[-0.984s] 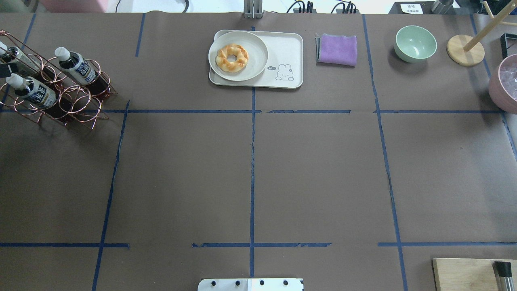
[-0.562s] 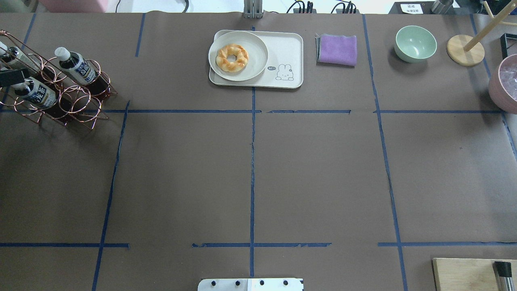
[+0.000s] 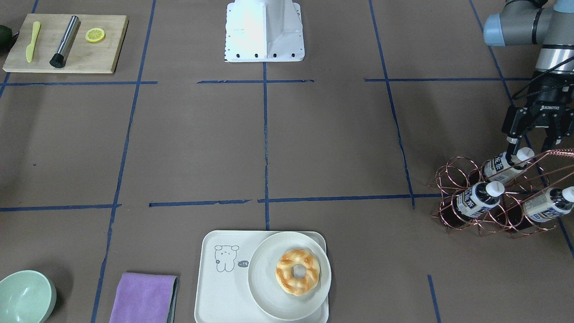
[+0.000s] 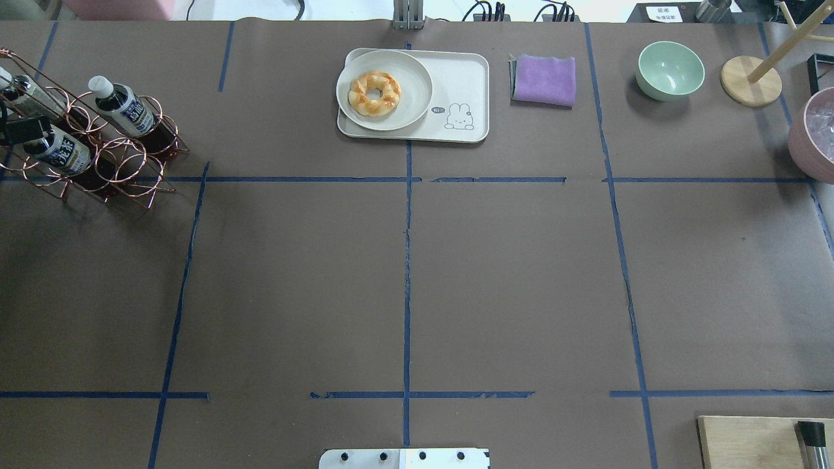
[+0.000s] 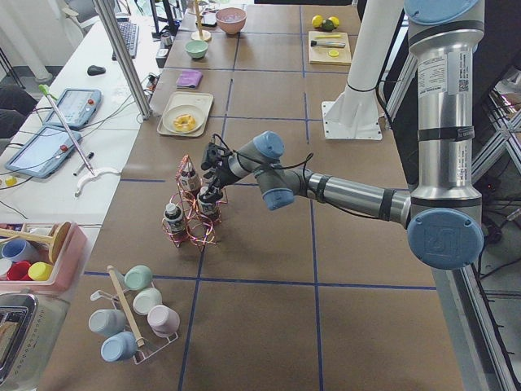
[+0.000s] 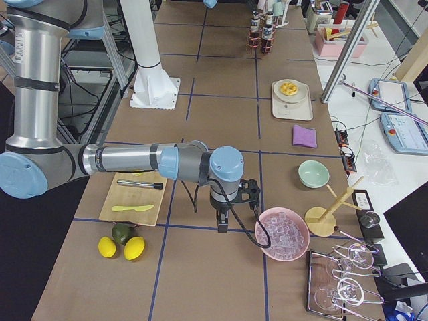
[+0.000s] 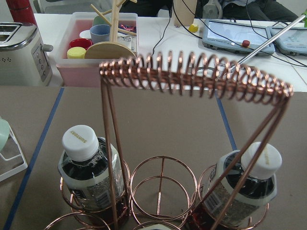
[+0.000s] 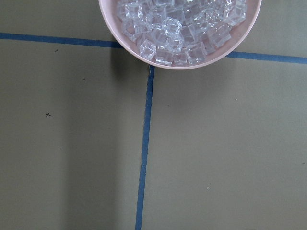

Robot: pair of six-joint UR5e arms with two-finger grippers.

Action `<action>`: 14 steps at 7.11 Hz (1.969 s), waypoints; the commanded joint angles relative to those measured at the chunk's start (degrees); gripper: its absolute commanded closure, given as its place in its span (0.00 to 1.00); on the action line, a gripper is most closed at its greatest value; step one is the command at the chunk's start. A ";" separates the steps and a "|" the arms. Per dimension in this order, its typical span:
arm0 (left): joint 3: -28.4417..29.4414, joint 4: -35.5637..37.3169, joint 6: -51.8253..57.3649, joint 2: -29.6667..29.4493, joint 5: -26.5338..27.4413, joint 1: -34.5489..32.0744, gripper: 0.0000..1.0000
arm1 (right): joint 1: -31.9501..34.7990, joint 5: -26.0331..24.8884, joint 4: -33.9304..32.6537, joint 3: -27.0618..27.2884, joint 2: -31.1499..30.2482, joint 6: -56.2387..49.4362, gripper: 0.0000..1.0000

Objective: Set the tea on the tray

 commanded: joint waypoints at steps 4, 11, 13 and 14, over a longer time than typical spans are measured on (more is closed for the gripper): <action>1.46 -0.09 0.12 -0.27 -0.03 0.00 0.33 | -0.07 0.00 0.09 0.00 0.00 -0.09 0.00; 1.55 -0.09 -0.05 -0.80 -2.46 0.18 0.40 | -0.07 0.00 0.00 -0.18 0.00 -0.09 0.00; 1.73 -0.09 -0.05 -0.80 -2.93 0.09 0.43 | -0.07 -0.09 0.09 -0.18 0.00 -0.09 0.00; 1.73 -0.09 0.03 -0.80 -2.93 0.09 0.43 | 0.02 0.00 0.09 -0.18 0.00 -0.09 0.00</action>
